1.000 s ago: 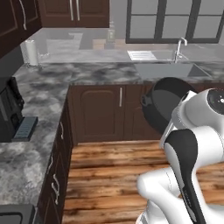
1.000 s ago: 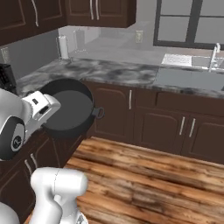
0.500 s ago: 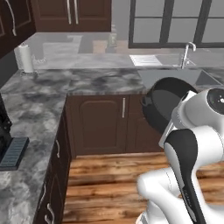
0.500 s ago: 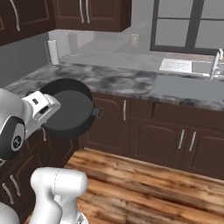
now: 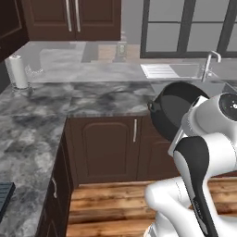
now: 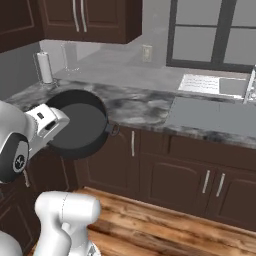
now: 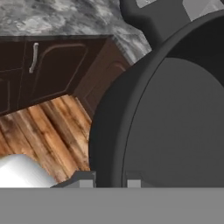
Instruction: Move the pot and pan from the stove into the sink.
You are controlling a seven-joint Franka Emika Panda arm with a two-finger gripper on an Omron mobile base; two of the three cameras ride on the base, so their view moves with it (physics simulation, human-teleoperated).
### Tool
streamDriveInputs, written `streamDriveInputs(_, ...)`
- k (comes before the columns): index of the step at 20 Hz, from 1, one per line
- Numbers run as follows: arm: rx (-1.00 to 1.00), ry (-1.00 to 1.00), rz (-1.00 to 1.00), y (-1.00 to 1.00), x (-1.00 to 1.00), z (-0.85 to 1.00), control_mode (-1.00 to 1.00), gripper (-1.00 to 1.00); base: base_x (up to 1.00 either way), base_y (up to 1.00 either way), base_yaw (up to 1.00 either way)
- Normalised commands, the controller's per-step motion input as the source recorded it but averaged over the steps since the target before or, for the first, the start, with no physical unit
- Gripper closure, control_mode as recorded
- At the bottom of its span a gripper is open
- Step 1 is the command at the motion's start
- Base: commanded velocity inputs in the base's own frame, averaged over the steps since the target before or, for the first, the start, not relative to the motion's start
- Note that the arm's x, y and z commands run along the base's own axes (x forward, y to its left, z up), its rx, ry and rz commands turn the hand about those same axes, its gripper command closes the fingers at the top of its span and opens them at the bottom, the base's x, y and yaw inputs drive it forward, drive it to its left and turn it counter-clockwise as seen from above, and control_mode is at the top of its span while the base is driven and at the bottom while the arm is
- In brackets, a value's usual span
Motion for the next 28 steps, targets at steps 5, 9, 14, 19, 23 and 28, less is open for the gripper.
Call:
streamDriveInputs(5, 0.0, 0.0, 0.0, 0.0, 0.0, 0.0, 1.0, 1.0, 0.82, 0.13, 0.0)
streamDriveInputs(9, 0.0, 0.0, 0.0, 0.0, 0.0, 0.0, 1.0, 1.0, 0.76, 0.13, 0.0)
streamDriveInputs(14, 0.0, 0.0, 0.0, 0.0, 0.0, 0.0, 1.0, 1.0, 0.7, 0.1, 0.0)
streamDriveInputs(19, 0.0, 0.0, 0.0, 0.0, 0.0, 0.0, 1.0, 1.0, 0.08, 0.02, 0.0)
streamDriveInputs(23, 0.0, 0.0, 0.0, 0.0, 0.0, 0.0, 1.0, 1.0, 0.0, -0.45, 0.0)
streamDriveInputs(28, 0.0, 0.0, 0.0, 0.0, 0.0, 0.0, 1.0, 1.0, 0.0, -0.67, 0.0)
